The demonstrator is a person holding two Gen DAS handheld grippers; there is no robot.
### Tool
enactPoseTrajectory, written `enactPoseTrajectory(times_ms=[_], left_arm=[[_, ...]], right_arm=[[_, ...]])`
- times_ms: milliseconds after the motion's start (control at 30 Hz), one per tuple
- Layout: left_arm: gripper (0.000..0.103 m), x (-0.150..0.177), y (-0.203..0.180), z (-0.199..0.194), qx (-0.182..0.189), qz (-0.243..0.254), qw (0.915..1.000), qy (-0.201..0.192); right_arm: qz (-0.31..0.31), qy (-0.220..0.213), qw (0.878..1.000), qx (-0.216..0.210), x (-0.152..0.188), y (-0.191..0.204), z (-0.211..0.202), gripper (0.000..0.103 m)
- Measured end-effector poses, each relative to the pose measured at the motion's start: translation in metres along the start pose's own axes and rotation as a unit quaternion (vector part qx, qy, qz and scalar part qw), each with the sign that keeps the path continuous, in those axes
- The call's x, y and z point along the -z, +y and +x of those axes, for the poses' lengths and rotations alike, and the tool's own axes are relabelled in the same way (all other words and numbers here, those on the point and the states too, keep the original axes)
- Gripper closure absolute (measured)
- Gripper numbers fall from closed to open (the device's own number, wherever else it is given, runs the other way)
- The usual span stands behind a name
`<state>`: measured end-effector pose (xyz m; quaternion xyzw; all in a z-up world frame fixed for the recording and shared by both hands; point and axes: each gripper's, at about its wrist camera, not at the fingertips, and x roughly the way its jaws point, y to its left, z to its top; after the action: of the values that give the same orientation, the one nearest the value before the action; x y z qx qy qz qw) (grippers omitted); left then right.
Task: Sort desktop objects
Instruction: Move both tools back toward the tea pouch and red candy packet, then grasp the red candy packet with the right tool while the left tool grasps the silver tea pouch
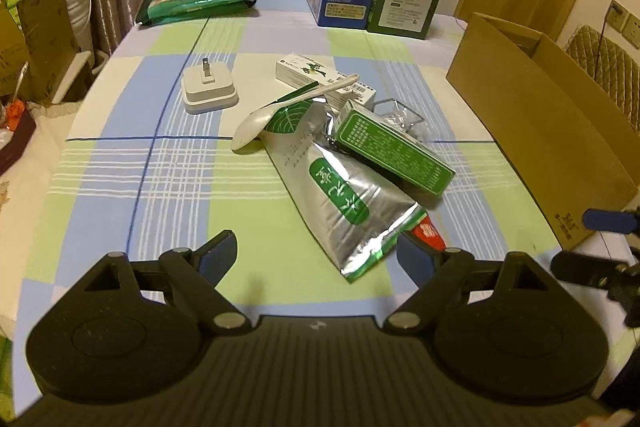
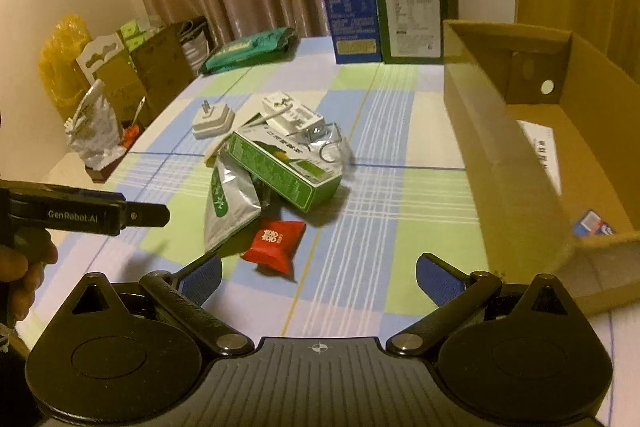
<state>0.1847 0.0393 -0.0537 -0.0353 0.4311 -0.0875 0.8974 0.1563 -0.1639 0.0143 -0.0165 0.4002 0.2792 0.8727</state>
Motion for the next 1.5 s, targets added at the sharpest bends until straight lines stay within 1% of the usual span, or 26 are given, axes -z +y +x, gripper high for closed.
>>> enactPoseTrajectory(times_ms=[267, 433, 500, 567, 667, 767, 833, 900, 967, 1000, 1033, 1067, 1167, 1300, 1367, 1500], left_arm=[[0.019, -0.013, 0.010, 0.037, 0.019, -0.025, 0.9995, -0.002], [0.019, -0.018, 0.020, 0.050, 0.026, -0.038, 0.9990, -0.002], [0.019, -0.020, 0.024, 0.053, 0.029, -0.042, 0.9987, -0.001], [0.019, -0.021, 0.028, 0.056, 0.029, -0.046, 0.9985, 0.000], [0.019, -0.023, 0.031, 0.058, 0.031, -0.053, 0.9981, -0.001], [0.018, -0.024, 0.030, 0.059, 0.036, -0.056, 0.9978, -0.001], [0.018, -0.024, 0.028, 0.060, 0.039, -0.055, 0.9977, 0.000], [0.018, -0.024, 0.026, 0.062, 0.041, -0.054, 0.9977, 0.002], [0.018, -0.024, 0.023, 0.063, 0.043, -0.052, 0.9977, 0.005], [0.018, -0.024, 0.022, 0.064, 0.044, -0.051, 0.9977, 0.006], [0.018, -0.024, 0.019, 0.065, 0.044, -0.049, 0.9978, 0.007], [0.017, -0.024, 0.016, 0.067, 0.044, -0.047, 0.9979, 0.009], [0.014, -0.025, 0.008, 0.073, 0.044, -0.041, 0.9981, 0.014], [0.013, -0.028, 0.001, 0.085, 0.040, -0.035, 0.9983, 0.023], [0.010, -0.029, 0.000, 0.091, 0.043, -0.044, 0.9977, 0.029], [0.010, -0.033, 0.002, 0.104, 0.057, -0.078, 0.9944, 0.043]], right_arm=[[-0.023, 0.026, 0.999, -0.015, 0.002, 0.009, 0.045, 0.003], [-0.034, 0.035, 0.999, -0.023, 0.002, 0.015, 0.072, 0.003], [-0.038, 0.036, 0.998, -0.024, 0.001, 0.017, 0.081, 0.005], [-0.039, 0.040, 0.998, -0.025, -0.002, 0.018, 0.089, 0.013], [-0.041, 0.048, 0.998, -0.027, -0.003, 0.020, 0.099, 0.020], [-0.046, 0.057, 0.997, -0.028, -0.001, 0.021, 0.107, 0.027], [-0.050, 0.054, 0.997, -0.022, -0.001, 0.023, 0.110, 0.030], [-0.050, 0.051, 0.997, -0.020, -0.002, 0.023, 0.110, 0.036], [-0.050, 0.051, 0.997, -0.019, -0.004, 0.024, 0.111, 0.047], [-0.053, 0.051, 0.997, -0.017, -0.004, 0.024, 0.111, 0.051], [-0.055, 0.051, 0.997, -0.017, -0.005, 0.024, 0.111, 0.057], [-0.055, 0.051, 0.997, -0.016, -0.005, 0.023, 0.111, 0.061], [-0.056, 0.047, 0.997, -0.005, -0.005, 0.020, 0.109, 0.064], [-0.047, 0.044, 0.998, 0.015, -0.004, 0.010, 0.104, 0.065], [-0.041, 0.044, 0.998, 0.020, -0.003, 0.003, 0.101, 0.065], [-0.035, 0.046, 0.998, 0.024, -0.002, -0.005, 0.096, 0.065]])
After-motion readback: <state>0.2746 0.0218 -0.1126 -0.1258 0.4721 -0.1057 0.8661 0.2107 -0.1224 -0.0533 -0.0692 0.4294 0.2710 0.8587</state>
